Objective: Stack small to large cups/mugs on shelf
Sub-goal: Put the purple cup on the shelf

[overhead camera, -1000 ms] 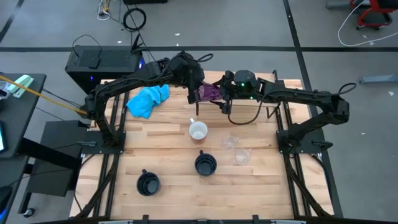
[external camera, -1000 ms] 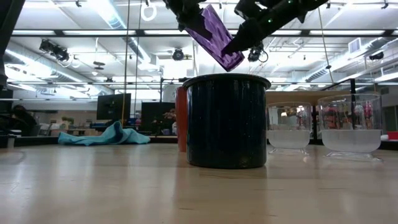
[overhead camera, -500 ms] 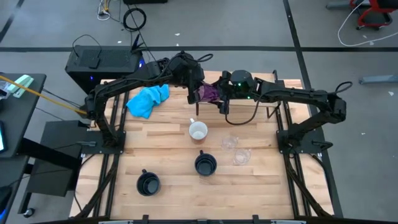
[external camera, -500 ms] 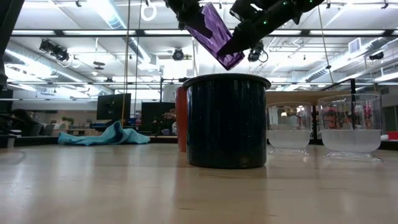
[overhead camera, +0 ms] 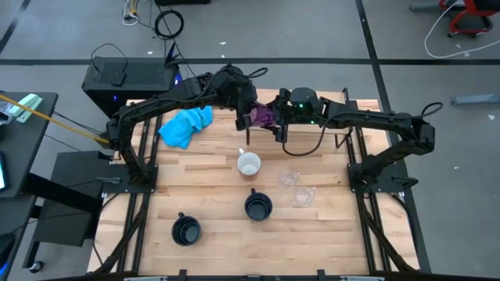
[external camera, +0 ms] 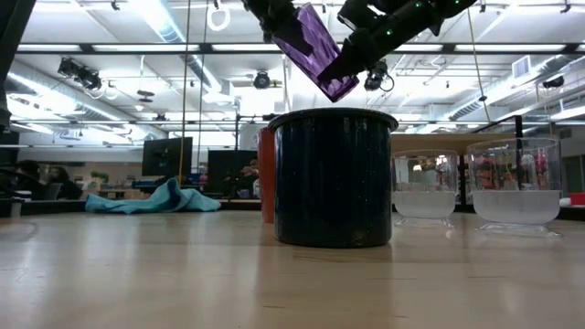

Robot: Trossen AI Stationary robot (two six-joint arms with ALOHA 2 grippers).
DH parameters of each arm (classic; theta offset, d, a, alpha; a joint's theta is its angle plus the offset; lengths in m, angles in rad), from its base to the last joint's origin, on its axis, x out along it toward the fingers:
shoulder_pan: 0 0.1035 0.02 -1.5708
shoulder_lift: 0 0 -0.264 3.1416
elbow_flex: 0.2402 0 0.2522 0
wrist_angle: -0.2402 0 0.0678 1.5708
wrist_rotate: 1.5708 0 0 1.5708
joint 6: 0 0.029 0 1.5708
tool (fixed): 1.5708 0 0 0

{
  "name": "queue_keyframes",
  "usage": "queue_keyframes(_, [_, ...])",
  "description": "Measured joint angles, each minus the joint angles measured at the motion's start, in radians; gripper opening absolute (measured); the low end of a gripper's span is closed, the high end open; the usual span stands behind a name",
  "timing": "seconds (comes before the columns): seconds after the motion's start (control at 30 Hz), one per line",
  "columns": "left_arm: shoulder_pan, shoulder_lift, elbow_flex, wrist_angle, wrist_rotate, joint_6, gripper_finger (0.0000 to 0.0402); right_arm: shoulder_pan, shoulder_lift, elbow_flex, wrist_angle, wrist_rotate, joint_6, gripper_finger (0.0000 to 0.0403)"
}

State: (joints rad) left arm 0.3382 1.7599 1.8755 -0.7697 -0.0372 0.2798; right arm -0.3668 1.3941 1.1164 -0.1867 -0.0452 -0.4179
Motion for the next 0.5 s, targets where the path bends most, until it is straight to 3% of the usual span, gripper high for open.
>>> queue_keyframes(0.5, [-0.001,-0.017,-0.002,-0.023,0.005,0.019,0.0247,-0.026,-0.003,0.002,-0.004,0.007,-0.003,0.0342])
